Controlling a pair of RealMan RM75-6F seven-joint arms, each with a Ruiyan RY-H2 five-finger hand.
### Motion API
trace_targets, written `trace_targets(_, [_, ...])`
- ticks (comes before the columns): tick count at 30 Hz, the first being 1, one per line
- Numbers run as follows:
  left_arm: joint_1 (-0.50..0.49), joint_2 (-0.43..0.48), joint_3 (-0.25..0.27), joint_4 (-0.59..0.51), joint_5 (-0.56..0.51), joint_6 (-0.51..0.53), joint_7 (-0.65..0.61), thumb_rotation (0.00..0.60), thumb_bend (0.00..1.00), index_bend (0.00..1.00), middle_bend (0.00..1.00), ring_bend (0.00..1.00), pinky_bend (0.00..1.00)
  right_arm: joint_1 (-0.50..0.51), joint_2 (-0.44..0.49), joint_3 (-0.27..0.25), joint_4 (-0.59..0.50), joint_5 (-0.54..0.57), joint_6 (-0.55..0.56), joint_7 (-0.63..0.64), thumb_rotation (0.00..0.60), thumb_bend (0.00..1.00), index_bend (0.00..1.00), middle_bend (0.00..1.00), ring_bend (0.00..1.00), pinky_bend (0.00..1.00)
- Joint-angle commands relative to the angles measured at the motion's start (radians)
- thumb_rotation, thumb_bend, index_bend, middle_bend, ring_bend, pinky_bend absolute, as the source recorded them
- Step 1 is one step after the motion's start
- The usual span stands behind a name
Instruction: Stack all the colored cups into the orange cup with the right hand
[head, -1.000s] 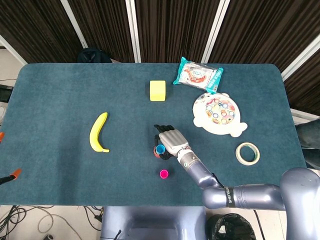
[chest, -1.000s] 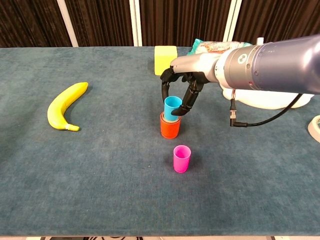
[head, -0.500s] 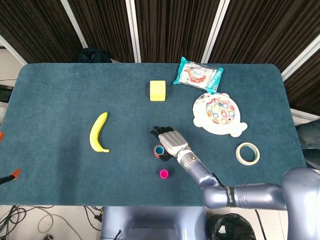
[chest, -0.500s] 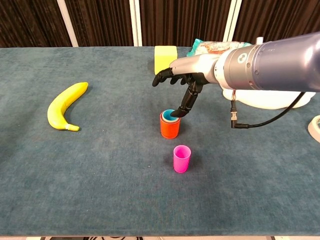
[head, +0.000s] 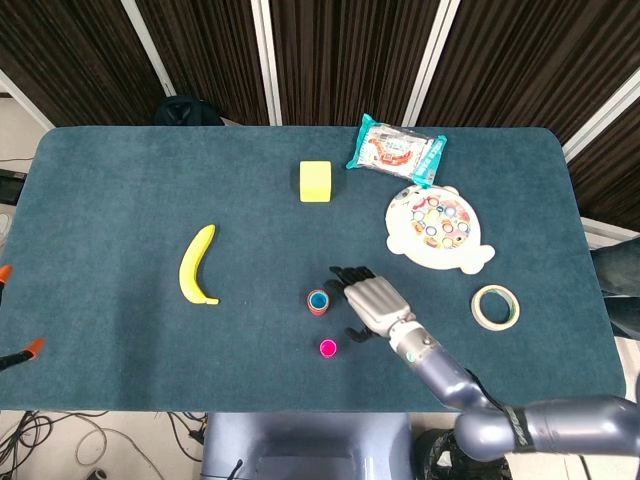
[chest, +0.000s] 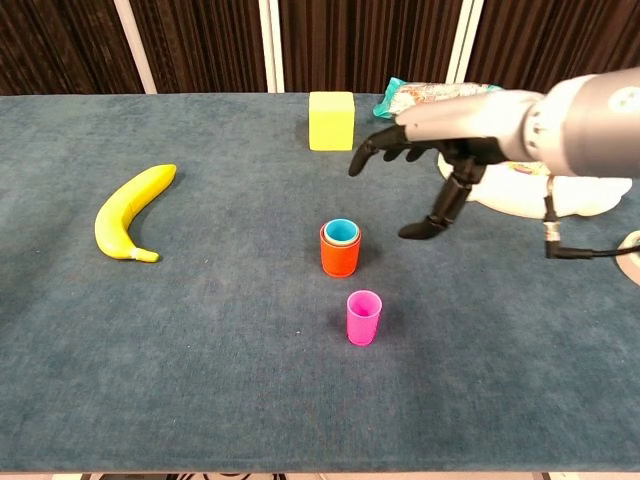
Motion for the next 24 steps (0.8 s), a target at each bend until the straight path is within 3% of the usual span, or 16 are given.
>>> trace_targets(1, [-0.001, -0.003, 0.002, 0.001, 0.001, -0.001, 0.005, 0.600, 0.00, 0.00, 0.00, 0.00, 0.04, -0.113, 0.054, -0.094, -0.082, -0.197, 0.045, 0.050, 0.600, 0.39, 0.18, 0.00, 0.08, 0.10])
trace_targets(7, [-0.003, -0.008, 0.004, 0.001, 0.002, -0.005, 0.014, 0.600, 0.00, 0.00, 0.00, 0.00, 0.04, -0.206, 0.009, -0.159, -0.050, -0.405, 0.113, 0.064, 0.600, 0.39, 0.21, 0.00, 0.08, 0.10])
trace_targets(10, [-0.004, -0.009, 0.004, 0.002, 0.002, -0.005, 0.017, 0.600, 0.00, 0.00, 0.00, 0.00, 0.04, -0.230, -0.041, -0.171, -0.004, -0.455, 0.143, 0.023, 0.600, 0.39, 0.21, 0.00, 0.08, 0.10])
trace_targets(24, [-0.006, -0.010, 0.002, 0.006, -0.002, -0.007, 0.014, 0.600, 0.00, 0.00, 0.00, 0.00, 0.04, -0.256, -0.169, -0.128, 0.098, -0.417, 0.136, -0.048, 0.600, 0.39, 0.25, 0.00, 0.08, 0.10])
